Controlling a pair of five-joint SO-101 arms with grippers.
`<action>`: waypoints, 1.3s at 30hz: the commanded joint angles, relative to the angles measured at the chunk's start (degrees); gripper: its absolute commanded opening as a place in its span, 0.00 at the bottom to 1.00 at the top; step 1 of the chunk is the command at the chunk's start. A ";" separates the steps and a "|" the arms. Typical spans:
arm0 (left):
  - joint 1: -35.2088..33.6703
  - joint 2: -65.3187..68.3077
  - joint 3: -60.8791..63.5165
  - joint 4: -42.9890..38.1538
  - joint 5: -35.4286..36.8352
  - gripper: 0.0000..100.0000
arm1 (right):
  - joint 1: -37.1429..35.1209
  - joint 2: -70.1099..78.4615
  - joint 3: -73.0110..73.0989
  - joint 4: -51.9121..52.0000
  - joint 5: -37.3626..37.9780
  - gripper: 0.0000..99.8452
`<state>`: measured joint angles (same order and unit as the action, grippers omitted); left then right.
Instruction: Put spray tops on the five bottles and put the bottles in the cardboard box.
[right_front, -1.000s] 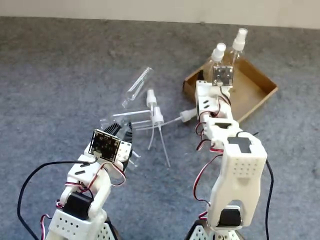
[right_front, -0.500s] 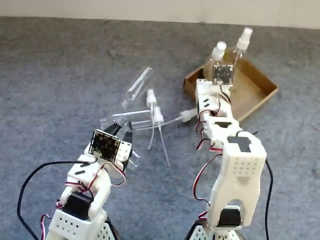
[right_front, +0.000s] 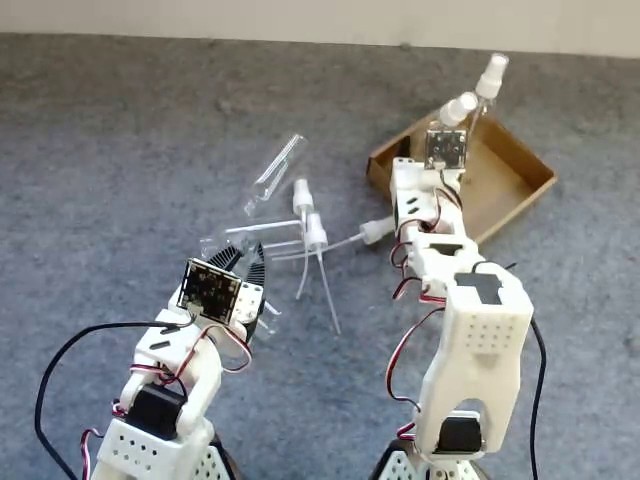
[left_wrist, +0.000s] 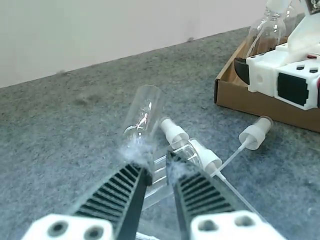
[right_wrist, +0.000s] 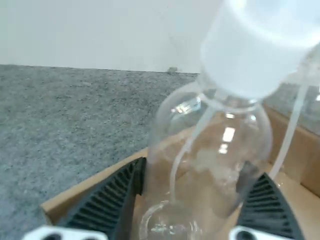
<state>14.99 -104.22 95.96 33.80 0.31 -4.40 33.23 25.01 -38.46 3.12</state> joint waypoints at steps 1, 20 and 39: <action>-0.75 -0.22 1.10 0.00 0.53 0.01 | -0.92 -0.92 -3.03 -1.27 0.70 0.26; -0.75 -0.22 1.10 0.00 0.44 0.01 | -3.56 -1.01 -1.63 -1.36 13.36 0.26; -0.75 -0.22 1.10 0.09 0.44 0.01 | -2.77 -10.51 6.02 -1.10 13.36 0.27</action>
<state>14.99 -104.22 95.96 33.80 0.31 -6.95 26.73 31.34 -38.46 15.78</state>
